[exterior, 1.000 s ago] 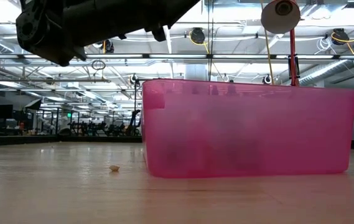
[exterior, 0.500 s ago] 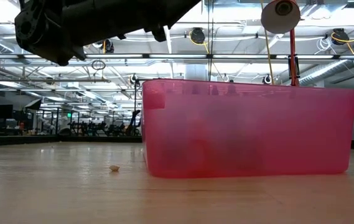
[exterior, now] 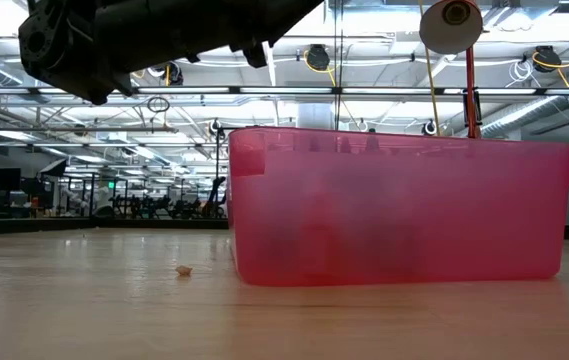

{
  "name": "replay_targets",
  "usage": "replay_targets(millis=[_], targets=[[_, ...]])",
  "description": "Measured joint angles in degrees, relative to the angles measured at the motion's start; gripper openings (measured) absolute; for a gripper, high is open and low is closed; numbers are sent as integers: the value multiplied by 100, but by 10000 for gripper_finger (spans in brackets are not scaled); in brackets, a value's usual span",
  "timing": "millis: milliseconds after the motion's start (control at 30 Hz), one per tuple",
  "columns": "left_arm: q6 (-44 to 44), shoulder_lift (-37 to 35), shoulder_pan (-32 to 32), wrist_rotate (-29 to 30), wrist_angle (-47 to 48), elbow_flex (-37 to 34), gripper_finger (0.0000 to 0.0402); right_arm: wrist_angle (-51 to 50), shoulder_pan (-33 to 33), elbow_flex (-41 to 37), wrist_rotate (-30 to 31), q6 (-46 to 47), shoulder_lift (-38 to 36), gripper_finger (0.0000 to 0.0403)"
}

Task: Pick & Place food coloring
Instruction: Put the small purple food coloring bottle into the red bin

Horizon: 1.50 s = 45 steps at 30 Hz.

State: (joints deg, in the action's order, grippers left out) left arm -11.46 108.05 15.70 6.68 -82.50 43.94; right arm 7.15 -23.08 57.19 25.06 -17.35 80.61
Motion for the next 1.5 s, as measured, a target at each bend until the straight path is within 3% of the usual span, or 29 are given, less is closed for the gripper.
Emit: replay_targets(millis=[733, 1200, 1400, 1500], targets=[[-27, -59, 84, -130, -266, 4, 50, -489, -302, -53, 70, 315, -36, 92], [-39, -31, 87, -66, -116, -4, 50, 38, -223, -24, 62, 87, -73, 93], [-25, -26, 83, -66, -27, -4, 50, 17, -206, -24, 69, -72, -73, 126], [-20, -11, 83, -63, 46, -4, 50, 62, -241, -16, 442, -105, -122, 151]])
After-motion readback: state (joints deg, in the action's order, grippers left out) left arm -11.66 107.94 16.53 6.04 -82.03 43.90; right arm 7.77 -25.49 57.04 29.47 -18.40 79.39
